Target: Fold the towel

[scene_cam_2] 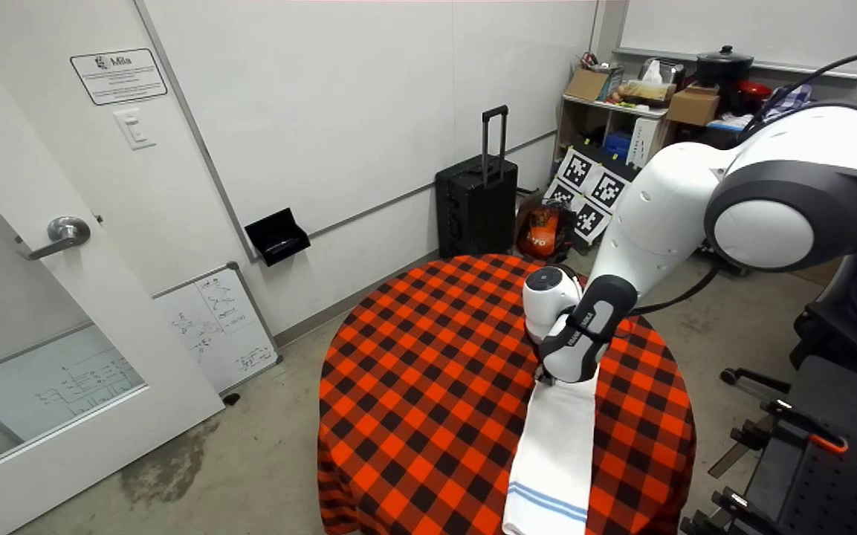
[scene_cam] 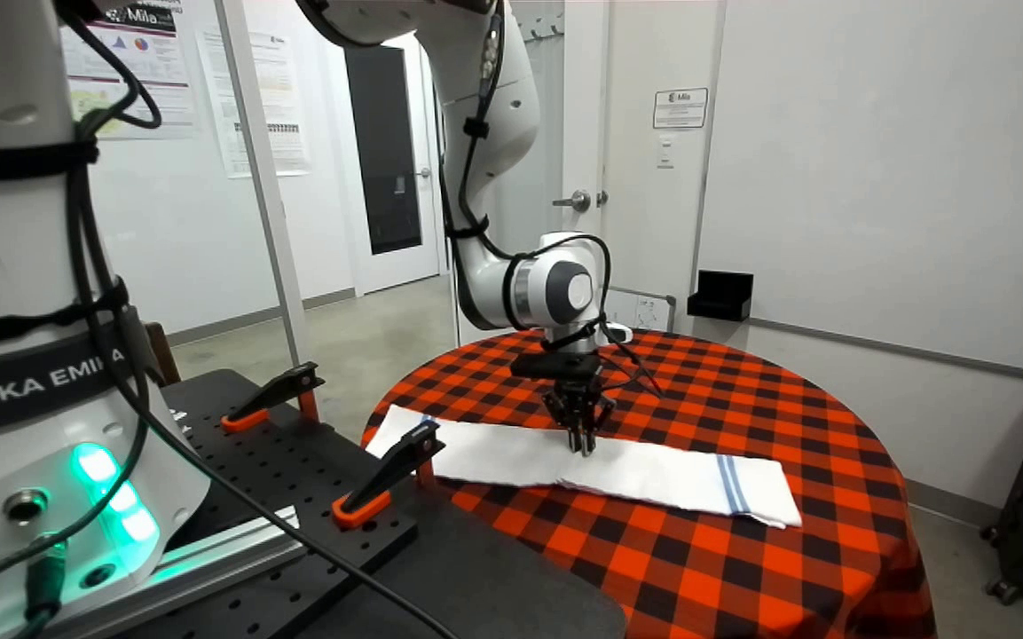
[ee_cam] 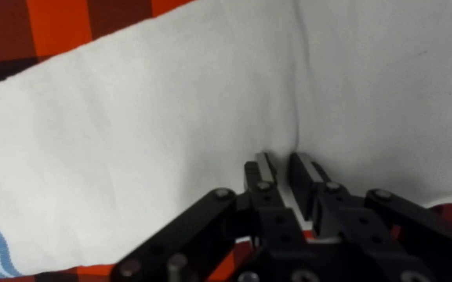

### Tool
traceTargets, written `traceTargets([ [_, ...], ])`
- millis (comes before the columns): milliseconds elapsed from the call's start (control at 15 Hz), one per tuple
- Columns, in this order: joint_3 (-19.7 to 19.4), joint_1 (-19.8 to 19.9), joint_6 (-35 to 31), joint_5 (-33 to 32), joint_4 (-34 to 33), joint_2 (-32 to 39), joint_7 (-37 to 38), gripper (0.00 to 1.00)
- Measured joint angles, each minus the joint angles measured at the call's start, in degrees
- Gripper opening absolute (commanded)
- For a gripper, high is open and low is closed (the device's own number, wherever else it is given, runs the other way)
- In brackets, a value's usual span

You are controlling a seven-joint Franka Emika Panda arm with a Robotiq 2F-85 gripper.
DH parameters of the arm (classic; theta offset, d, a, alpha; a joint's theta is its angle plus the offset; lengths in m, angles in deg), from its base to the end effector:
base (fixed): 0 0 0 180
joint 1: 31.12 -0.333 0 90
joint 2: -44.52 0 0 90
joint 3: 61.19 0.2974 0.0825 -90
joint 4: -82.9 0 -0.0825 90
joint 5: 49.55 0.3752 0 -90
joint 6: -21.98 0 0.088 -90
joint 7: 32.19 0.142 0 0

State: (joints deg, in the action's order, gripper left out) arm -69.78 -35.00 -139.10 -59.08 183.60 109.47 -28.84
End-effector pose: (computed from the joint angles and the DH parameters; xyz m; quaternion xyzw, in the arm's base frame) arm 0.5553 -0.0510 -0.1019 0.9936 0.0497 -0.0400 0.0927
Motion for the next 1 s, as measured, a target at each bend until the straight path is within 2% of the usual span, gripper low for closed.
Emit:
traceTargets([
  [733, -0.4, 0.0, 1.4, -0.1, -1.3, -0.1, -1.1, 0.00],
  [1000, -2.0, -0.1, 1.5, -1.2, 4.5, -8.0, -2.5, 0.00],
])
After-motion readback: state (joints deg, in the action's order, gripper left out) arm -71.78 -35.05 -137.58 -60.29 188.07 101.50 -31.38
